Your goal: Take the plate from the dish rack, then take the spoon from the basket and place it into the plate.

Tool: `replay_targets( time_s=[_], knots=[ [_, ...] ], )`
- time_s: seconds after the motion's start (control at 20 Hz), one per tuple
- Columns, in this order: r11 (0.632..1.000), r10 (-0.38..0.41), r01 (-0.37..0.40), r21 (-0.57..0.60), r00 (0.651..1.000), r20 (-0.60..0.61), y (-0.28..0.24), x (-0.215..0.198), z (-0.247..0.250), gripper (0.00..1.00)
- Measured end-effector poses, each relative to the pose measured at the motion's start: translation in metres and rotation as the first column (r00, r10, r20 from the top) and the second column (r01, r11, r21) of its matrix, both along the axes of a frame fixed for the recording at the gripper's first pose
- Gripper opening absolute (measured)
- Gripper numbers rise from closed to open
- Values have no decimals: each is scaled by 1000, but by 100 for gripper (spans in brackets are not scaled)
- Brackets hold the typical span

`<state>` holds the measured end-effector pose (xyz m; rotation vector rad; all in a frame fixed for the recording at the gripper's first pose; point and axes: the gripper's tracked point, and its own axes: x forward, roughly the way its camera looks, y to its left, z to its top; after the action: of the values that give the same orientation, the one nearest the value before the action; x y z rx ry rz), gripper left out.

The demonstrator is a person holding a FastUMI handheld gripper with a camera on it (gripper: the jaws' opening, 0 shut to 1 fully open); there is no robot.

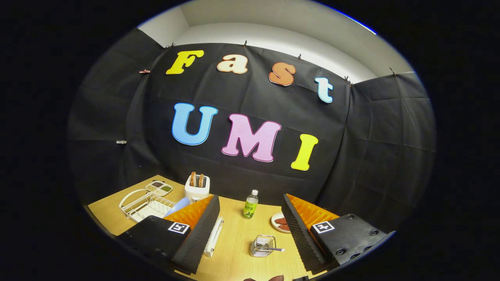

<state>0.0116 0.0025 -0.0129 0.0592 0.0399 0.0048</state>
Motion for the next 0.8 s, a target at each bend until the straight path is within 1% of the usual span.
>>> replay_targets(
  time_s=[0.3, 0.5, 0.65, 0.8],
  knots=[
    [995, 92, -91, 30, 995, -25, 41, 22, 5, 98],
    [983, 174, -171, 67, 984, -41, 88, 46, 13, 98],
    [966, 247, -238, 97, 965, -88, 129, 66, 9, 98],
    [961, 273, -257, 105, 944, -185, 158, 87, -13, 98]
  ],
)
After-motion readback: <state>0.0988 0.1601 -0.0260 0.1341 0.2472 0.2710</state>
